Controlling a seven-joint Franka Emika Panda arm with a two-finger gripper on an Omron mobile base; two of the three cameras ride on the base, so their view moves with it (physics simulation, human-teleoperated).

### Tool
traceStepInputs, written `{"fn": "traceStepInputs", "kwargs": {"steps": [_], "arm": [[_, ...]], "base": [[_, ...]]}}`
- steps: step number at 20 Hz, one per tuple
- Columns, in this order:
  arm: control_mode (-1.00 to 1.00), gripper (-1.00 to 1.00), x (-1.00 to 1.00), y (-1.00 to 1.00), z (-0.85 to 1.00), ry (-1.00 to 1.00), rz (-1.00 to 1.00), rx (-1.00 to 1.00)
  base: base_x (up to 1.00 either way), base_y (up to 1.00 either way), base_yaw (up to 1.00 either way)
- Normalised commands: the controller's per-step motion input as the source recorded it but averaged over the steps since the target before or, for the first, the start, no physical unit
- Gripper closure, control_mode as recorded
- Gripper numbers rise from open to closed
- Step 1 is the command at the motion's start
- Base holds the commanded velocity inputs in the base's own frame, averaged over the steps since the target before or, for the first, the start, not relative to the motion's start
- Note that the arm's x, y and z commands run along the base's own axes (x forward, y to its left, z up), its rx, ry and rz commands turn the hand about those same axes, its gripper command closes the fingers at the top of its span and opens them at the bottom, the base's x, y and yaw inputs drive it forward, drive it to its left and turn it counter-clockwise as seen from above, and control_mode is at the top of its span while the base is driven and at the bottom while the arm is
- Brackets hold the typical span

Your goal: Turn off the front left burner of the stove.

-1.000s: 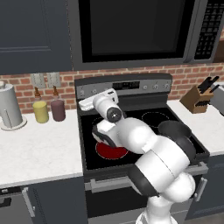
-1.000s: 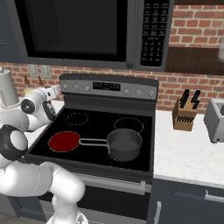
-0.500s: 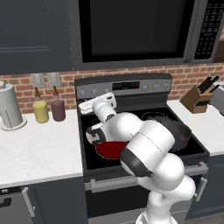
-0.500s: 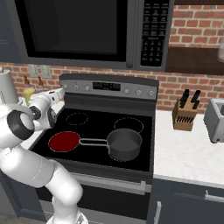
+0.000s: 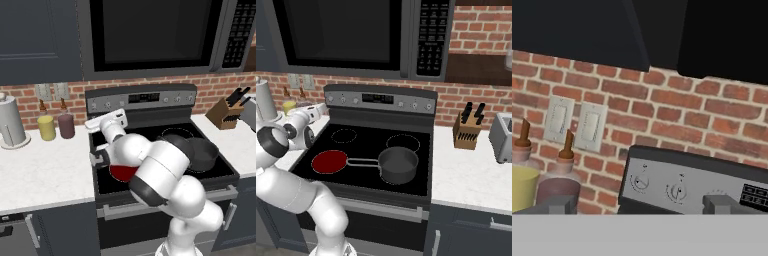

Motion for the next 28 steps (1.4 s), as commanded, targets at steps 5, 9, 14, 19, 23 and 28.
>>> {"fn": "traceStepInputs", "kwargs": {"steps": [5, 9, 14, 19, 23, 28], "arm": [[-1.00, -1.00, 0.13, -0.19, 0.00, -0.07, 0.07, 0.00], [-1.00, -1.00, 0.28, -0.21, -0.03, -0.07, 0.08, 0.00], [-1.00, -1.00, 0.29, -0.22, -0.13, -0.06, 0.14, 0.00], [-1.00, -1.00, 0.17, -0.35, -0.11, -0.06, 0.15, 0.00], [-1.00, -1.00, 0.04, -0.51, -0.09, -0.09, 0.14, 0.00], [-1.00, -1.00, 0.02, -0.26, -0.19, -0.03, 0.11, -0.02]], "base": [[0.00, 0.00, 0.00], [0.00, 0.00, 0.00], [0.00, 0.00, 0.00], [0.00, 0.00, 0.00], [0.00, 0.00, 0.00], [0.00, 0.00, 0.00]]}}
